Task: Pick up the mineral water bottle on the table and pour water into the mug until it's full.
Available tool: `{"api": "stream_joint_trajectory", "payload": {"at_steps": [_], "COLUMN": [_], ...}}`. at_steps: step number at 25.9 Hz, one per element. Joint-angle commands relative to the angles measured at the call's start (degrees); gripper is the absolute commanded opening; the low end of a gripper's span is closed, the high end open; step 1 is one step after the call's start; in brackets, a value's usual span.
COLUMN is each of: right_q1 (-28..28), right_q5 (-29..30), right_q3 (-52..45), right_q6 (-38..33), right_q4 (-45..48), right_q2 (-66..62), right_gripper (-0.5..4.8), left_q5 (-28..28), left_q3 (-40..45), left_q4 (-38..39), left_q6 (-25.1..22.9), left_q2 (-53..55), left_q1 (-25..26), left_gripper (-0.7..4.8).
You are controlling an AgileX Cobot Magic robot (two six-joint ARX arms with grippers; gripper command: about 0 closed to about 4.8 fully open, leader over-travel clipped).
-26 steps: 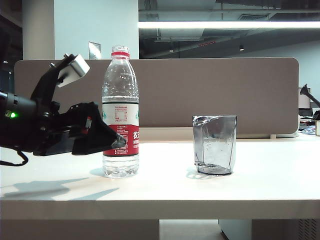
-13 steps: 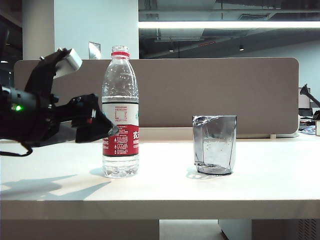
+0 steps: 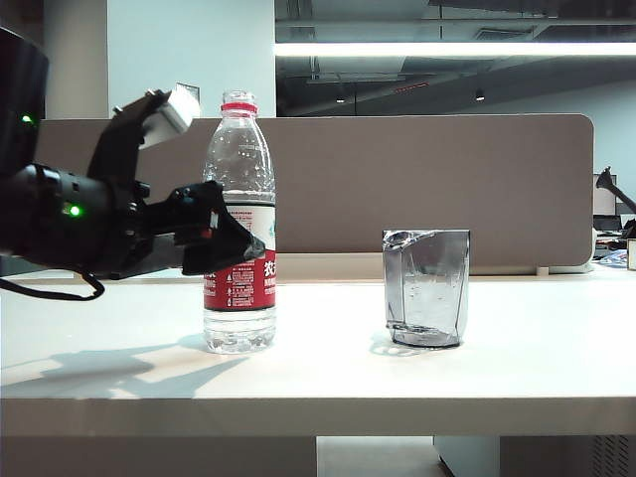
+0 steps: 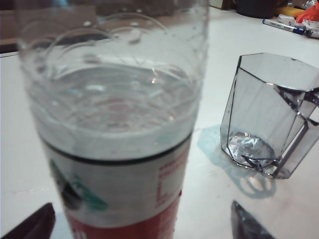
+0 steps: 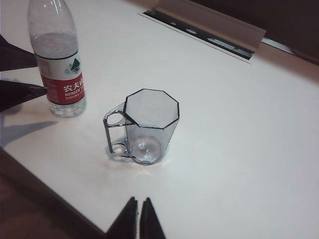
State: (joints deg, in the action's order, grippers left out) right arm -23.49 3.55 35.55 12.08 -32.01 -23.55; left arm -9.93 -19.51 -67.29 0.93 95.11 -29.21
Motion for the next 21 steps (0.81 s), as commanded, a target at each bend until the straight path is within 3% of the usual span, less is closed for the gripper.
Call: {"api": "stream_joint_trajectory", "payload": {"at_steps": [1,21], "right_q1": [-0.04,-0.07], "right_q5": [0.22,4.28], "right_q3": [0.24,0.24], "right_q6": [0.20,-0.04], "right_q4": [0.96,0.90], "right_q2": [0.11,0.17], "right_gripper": [0.27,0.27], "left_q5": [-0.39,-0.20], "left_q3": [-1.09,-8.63], "left_q4": [-1.55,-1.84], "left_q6": [-0.55,-0.55], "left_q2": [1.18,9.29], "left_q1": [0.04,0.04], "left_gripper": [4.79,4.79]}}
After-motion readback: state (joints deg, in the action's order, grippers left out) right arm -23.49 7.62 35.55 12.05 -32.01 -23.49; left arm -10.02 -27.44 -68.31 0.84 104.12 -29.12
